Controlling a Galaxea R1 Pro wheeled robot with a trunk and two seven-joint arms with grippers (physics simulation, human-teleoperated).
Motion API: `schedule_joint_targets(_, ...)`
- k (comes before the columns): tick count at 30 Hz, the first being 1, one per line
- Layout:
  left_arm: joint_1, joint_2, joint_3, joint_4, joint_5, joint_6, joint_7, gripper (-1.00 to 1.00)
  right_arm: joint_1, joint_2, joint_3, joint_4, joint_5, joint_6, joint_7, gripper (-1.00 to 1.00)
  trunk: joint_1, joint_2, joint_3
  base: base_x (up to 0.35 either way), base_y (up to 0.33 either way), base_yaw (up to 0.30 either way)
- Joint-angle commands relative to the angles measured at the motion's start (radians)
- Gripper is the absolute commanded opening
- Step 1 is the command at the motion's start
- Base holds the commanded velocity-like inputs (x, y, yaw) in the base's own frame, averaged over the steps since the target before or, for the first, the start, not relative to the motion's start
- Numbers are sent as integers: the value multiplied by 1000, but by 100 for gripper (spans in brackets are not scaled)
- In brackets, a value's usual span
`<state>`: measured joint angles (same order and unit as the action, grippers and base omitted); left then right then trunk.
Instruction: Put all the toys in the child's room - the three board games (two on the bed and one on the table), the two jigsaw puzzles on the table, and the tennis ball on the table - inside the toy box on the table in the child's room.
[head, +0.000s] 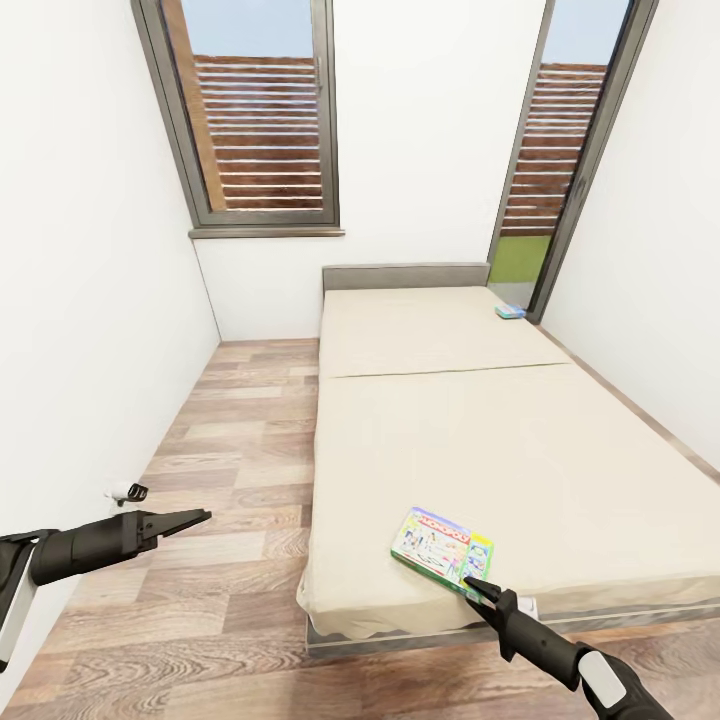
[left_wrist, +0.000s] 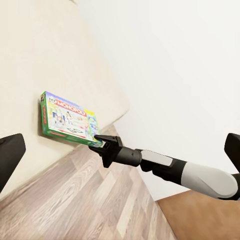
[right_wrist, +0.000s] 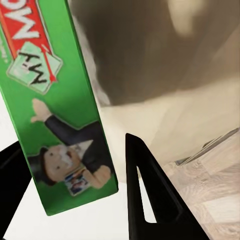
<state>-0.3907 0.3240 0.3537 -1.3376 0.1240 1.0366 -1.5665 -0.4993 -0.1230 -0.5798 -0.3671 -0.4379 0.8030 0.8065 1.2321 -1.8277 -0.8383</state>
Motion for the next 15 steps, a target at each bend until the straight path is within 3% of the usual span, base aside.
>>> schedule_joint_targets(1,0,1,0,0,-1,11,-4,100,-1,0,-5,1,4,4,2,-100,-4,7,2,0,0,0)
schedule_joint_targets(4,0,1,0,0,0,11,-4,100,-1,0,-5,1,4,3,3,-100,-15,28,12,0,0,0)
schedule_joint_targets(5,-2,0,-1,1,-1,11,-4,100,0,0,-5,1,4,-7,60,-100,-19,35,15,0,0,0)
schedule_joint_targets(9,21,-22,-7,-21,22,11,-4,100,-13,22,-28,-6,5,-19,36,-100,-19,34,15,0,0,0)
schedule_joint_targets(15,25,-25,-5,-32,29,11,-4,100,-10,10,-46,-21,3,-55,23,-100,-38,69,30,0,0,0)
